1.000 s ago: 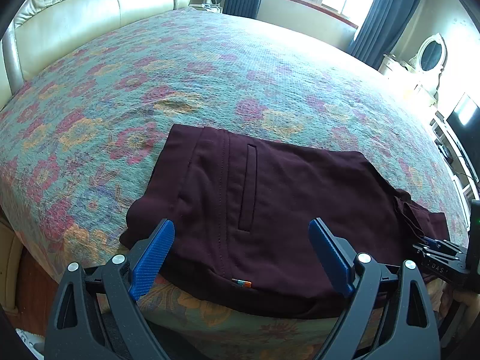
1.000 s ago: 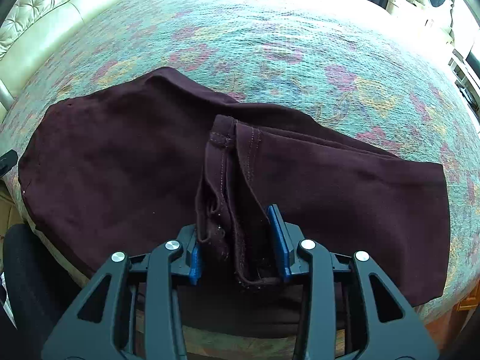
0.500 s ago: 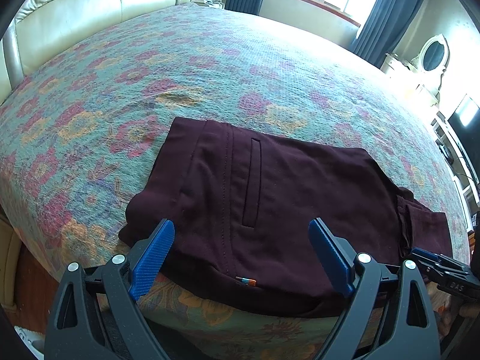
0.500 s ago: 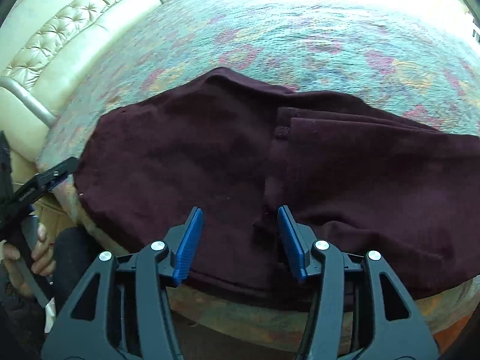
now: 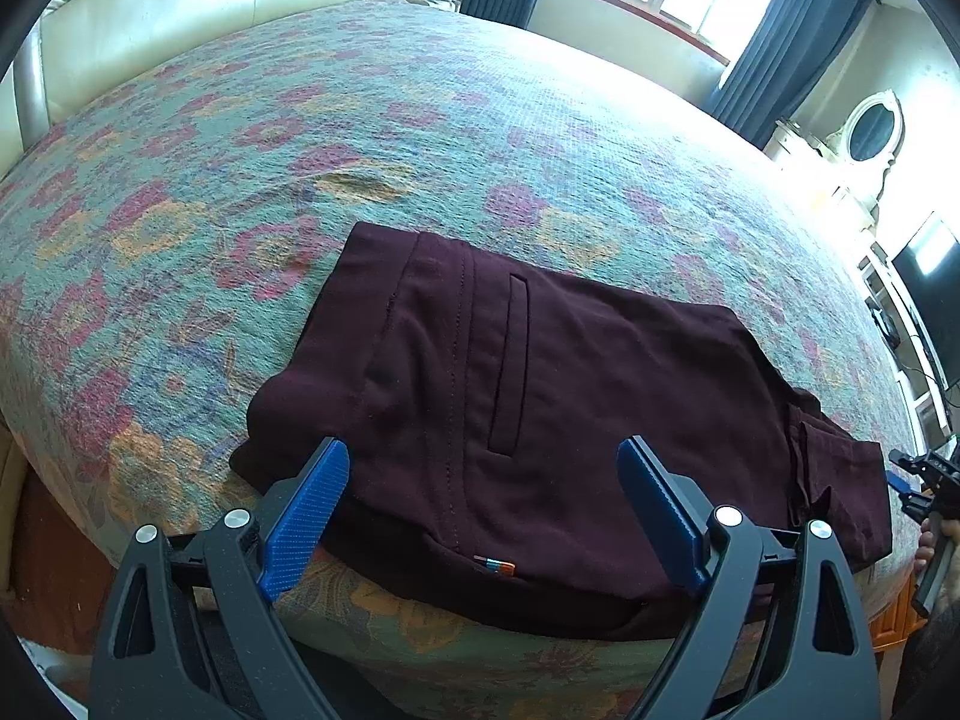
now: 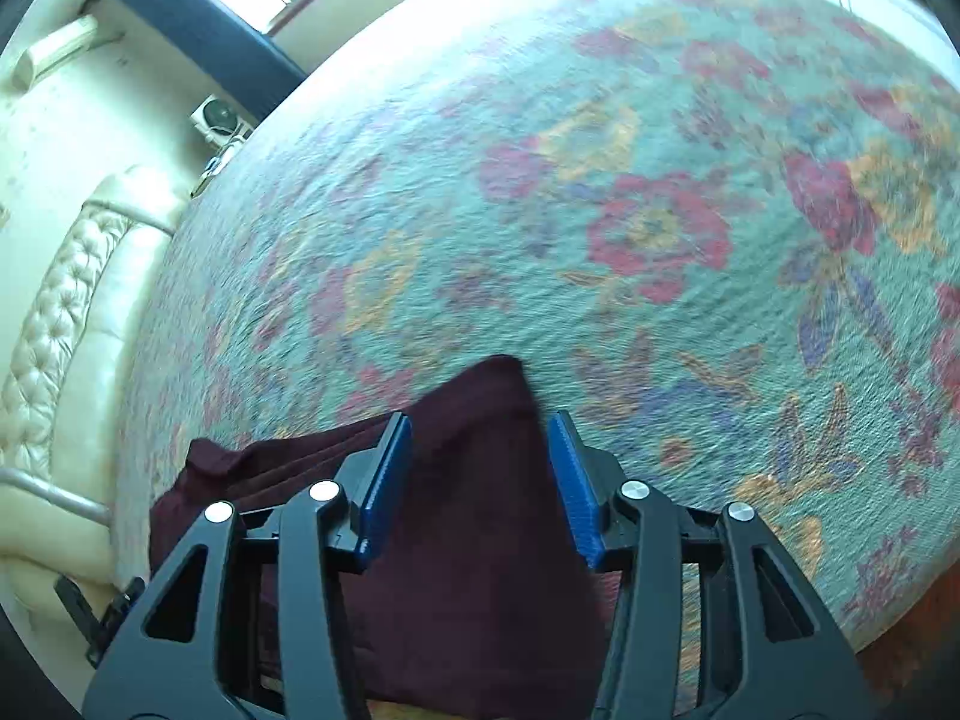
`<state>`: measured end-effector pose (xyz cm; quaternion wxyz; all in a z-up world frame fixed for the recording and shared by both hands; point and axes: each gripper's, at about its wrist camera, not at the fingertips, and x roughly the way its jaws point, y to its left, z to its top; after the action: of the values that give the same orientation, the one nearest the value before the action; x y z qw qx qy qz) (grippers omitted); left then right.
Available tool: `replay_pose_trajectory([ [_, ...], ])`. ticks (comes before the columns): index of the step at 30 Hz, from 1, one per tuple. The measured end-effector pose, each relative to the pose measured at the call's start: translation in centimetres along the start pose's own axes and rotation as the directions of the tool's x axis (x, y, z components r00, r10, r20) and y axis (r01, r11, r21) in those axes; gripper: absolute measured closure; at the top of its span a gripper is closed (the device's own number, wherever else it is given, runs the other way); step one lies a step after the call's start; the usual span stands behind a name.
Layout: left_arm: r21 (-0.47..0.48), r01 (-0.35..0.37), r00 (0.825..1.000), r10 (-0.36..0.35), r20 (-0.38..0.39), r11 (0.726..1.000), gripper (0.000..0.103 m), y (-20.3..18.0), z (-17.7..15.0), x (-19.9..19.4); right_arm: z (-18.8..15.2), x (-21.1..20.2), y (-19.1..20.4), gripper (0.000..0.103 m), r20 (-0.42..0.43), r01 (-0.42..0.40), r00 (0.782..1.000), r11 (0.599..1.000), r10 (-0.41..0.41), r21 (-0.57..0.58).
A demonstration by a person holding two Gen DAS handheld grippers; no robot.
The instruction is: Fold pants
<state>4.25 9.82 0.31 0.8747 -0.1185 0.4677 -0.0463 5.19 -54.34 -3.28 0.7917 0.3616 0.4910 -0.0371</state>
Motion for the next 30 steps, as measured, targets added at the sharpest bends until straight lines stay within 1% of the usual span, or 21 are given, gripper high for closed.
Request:
replay_pose_trajectory([
  [1,0.001,-0.002,1.0,0.002,-0.001,1.0,0.013,0.0,0.0,0.0,0.1,0.6,-0.9,0.06,-0.021,-0.051,0.998,0.998,0.052,0.037],
  [2,0.004,-0.005,1.0,0.005,-0.001,1.0,0.013,0.0,-0.1,0.1,0.2,1.2,-1.4,0.065,-0.034,-0.08,0.996,0.995,0.082,0.051],
  [3,0.008,-0.01,1.0,0.01,-0.002,1.0,0.013,-0.1,-0.2,0.2,0.2,1.7,-1.5,0.075,-0.045,-0.091,0.995,0.995,0.093,0.049],
  [4,0.01,-0.013,1.0,0.013,-0.004,1.0,0.013,-0.1,-0.2,0.3,0.2,2.2,-1.6,0.079,-0.052,-0.067,0.996,0.997,0.069,0.036],
  [5,0.013,-0.016,1.0,0.016,-0.005,1.0,0.013,-0.1,-0.3,0.4,0.1,2.7,-1.7,0.083,-0.059,-0.061,0.996,0.998,0.063,0.034],
  [6,0.016,-0.018,1.0,0.018,-0.006,1.0,0.013,-0.2,-0.4,0.5,0.1,2.9,-2.0,0.084,-0.059,-0.071,0.996,0.996,0.074,0.045],
  [9,0.033,-0.027,1.0,0.027,-0.004,0.999,0.013,-0.4,-0.6,0.6,-0.1,2.7,-2.9,0.084,-0.048,-0.13,0.99,0.986,0.136,0.102],
  [12,0.045,-0.03,1.0,0.03,-0.004,0.999,0.013,-0.5,-0.7,0.5,-1.1,1.4,-3.5,0.079,-0.051,-0.173,0.982,0.977,0.18,0.124],
  [16,0.034,-0.018,1.0,0.018,-0.005,0.999,0.013,-0.2,-0.6,0.5,-3.1,-0.2,-4.8,0.075,-0.095,-0.212,0.97,0.967,0.226,0.14],
  [19,0.031,-0.014,1.0,0.014,-0.005,0.999,0.013,-0.2,-0.6,0.4,-5.3,-1.9,-5.9,0.071,-0.131,-0.236,0.958,0.96,0.256,0.15],
  [22,0.031,-0.016,1.0,0.016,-0.005,0.999,0.013,-0.2,-0.6,0.4,-6.7,-3.0,-6.7,0.072,-0.144,-0.229,0.959,0.966,0.245,0.122],
  [24,0.036,-0.019,1.0,0.019,-0.004,0.999,0.013,-0.3,-0.6,0.5,-7.1,-3.2,-6.8,0.082,-0.143,-0.19,0.969,0.978,0.201,0.088],
  [26,0.046,-0.025,1.0,0.026,-0.003,0.999,0.013,-0.3,-0.7,0.5,-7.3,-2.8,-6.5,0.083,-0.135,-0.157,0.977,0.986,0.163,0.058],
  [27,0.05,-0.027,1.0,0.027,-0.003,0.998,0.013,-0.3,-0.7,0.6,-7.4,-2.6,-6.5,0.084,-0.13,-0.151,0.979,0.987,0.158,0.058],
  [29,0.058,-0.027,1.0,0.028,-0.003,0.998,0.013,-0.3,-0.7,0.5,-7.5,-2.2,-6.1,0.084,-0.126,-0.156,0.978,0.984,0.166,0.081],
  [30,0.062,-0.025,1.0,0.026,-0.004,0.998,0.013,-0.3,-0.7,0.4,-7.6,-2.6,-6.2,0.082,-0.122,-0.16,0.978,0.983,0.17,0.087],
])
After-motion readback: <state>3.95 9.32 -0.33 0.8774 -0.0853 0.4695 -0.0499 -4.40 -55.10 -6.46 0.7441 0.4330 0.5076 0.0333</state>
